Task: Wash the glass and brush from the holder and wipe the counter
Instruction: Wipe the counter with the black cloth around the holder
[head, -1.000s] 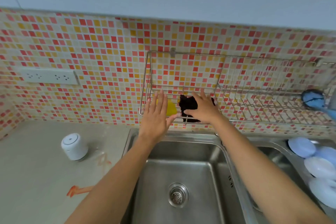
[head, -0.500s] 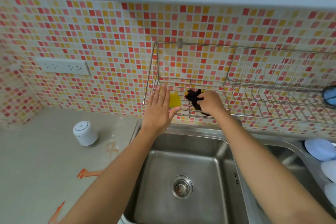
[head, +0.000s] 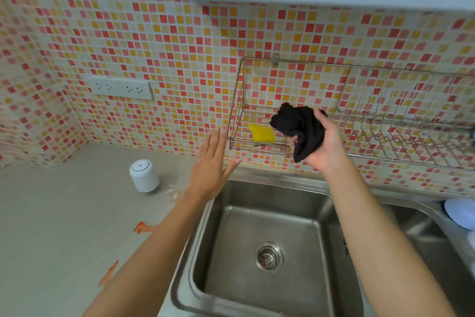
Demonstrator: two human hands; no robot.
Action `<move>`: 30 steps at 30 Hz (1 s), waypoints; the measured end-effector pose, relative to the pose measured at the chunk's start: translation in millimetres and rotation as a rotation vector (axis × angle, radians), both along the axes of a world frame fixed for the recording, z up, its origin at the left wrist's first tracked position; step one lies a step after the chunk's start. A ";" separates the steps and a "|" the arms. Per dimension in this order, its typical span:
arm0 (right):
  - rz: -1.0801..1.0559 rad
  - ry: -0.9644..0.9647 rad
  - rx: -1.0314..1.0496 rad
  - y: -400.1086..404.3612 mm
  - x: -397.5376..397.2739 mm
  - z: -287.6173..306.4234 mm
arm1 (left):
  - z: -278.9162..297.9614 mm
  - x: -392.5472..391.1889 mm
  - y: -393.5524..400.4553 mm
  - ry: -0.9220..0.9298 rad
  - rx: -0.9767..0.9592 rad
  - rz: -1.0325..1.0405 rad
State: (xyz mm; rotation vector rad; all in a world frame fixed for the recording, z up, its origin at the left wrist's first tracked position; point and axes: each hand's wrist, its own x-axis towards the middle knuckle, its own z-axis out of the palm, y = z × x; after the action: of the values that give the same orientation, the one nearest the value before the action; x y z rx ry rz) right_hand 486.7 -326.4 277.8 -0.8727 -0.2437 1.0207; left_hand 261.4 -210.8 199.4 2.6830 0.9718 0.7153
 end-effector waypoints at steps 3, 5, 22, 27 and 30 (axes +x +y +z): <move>0.073 0.081 0.033 2.9 -43.1 -7.7 | 6.2 -29.8 4.1 -0.076 -0.002 0.050; 0.120 0.115 0.042 6.0 -73.7 -16.4 | 4.4 -54.2 11.2 -0.127 0.007 0.090; 0.289 -1.065 -0.629 77.6 -332.6 -233.8 | -179.2 -313.7 117.1 0.222 -0.350 0.246; 0.747 -1.800 -0.890 61.1 -400.7 -294.5 | -221.0 -338.4 144.8 0.321 -0.369 0.139; 0.614 -1.884 -0.876 73.2 -404.4 -298.8 | -234.4 -346.7 150.1 0.310 -0.362 0.108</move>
State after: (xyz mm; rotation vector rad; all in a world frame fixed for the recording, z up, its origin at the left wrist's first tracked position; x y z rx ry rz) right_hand 82.3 -253.2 -21.0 -2.4904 -1.8104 0.4531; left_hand -85.3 -60.7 -35.0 2.4712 1.1937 0.1171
